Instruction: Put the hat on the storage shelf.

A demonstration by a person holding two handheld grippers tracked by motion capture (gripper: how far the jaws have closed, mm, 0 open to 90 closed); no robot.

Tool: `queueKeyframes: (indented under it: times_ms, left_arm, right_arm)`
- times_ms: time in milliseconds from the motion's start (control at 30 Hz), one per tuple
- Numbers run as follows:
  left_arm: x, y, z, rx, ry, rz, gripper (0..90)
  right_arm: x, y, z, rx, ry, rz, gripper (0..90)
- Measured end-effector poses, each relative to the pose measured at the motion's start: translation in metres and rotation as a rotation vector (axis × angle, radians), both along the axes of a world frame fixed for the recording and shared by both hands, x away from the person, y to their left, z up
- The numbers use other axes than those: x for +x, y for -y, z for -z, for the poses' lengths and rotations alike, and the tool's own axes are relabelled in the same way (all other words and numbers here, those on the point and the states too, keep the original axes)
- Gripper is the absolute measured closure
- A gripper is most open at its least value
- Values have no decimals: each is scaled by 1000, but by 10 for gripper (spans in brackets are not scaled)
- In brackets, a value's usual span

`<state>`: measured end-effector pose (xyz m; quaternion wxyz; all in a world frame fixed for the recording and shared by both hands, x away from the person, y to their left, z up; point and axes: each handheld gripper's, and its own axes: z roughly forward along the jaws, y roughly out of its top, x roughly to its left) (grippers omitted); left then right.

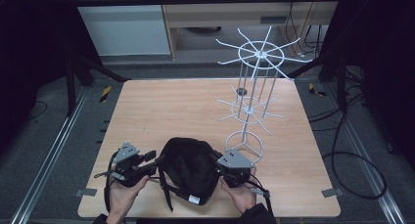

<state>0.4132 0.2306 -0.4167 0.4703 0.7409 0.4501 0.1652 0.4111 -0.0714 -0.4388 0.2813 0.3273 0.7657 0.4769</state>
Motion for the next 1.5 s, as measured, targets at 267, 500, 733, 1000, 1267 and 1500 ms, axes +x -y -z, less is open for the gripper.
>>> queueKeyframes:
  times_ms: [267, 500, 733, 1000, 1267, 1500]
  left_arm:
    - [3, 33, -6, -43, 14, 49, 494]
    - [8, 52, -9, -77, 11, 73, 456]
    - [14, 57, -8, -117, -9, 57, 424]
    - [14, 67, -1, -88, -26, 52, 382]
    - [10, 66, 11, -97, -73, 45, 377]
    - [12, 64, 16, -161, -95, 42, 360]
  right_arm:
    - [-3, -6, 0, 3, -4, -41, 825]
    - [-5, -10, 2, 10, -13, -66, 821]
    - [-7, -15, 5, 12, -16, -95, 818]
    - [-9, -21, 9, 9, -14, -132, 818]
    - [-9, -21, 11, 1, -10, -111, 823]
    - [-11, -21, 11, 7, -1, -127, 827]
